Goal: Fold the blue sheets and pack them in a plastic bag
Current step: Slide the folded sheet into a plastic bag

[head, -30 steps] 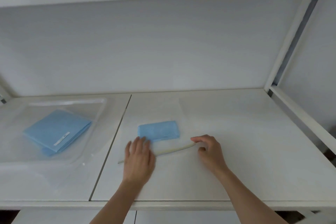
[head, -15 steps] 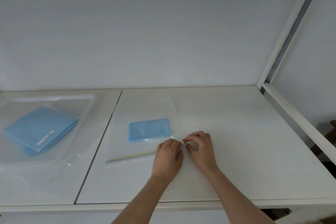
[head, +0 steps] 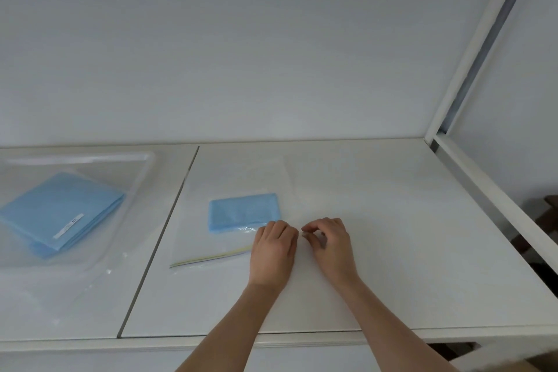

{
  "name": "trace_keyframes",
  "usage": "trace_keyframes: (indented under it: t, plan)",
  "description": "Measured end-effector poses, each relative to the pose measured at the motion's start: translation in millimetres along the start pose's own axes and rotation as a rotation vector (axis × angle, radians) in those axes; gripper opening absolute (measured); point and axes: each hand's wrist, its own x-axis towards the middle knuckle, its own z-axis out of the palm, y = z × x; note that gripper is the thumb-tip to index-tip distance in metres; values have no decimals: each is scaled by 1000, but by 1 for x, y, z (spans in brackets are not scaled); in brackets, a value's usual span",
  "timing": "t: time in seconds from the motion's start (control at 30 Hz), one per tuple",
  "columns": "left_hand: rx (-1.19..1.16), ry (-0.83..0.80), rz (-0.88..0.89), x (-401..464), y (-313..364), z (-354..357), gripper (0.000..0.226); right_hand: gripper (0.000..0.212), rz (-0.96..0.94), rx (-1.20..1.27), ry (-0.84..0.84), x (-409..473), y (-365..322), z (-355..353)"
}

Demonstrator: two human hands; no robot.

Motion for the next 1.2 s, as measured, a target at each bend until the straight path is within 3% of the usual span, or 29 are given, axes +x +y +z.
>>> trace_keyframes:
  t: [0.53,0.7,0.83,1.0,1.2]
  plan:
    - [33,37,-33,-2,2,-1,17,2,-155,-233,63,-2,-2,3]
    - [34,54,-22,-2,1,1,13,5,-175,-279,57,-2,-3,4]
    - [28,31,-36,-2,0,2,29,19,-175,-275,56,-2,-3,4]
    - [3,18,-59,-1,1,3,33,11,-161,-309,6,-3,-3,5]
    - [-24,-22,-96,-1,1,3,29,28,-170,-374,-29,-1,-6,5]
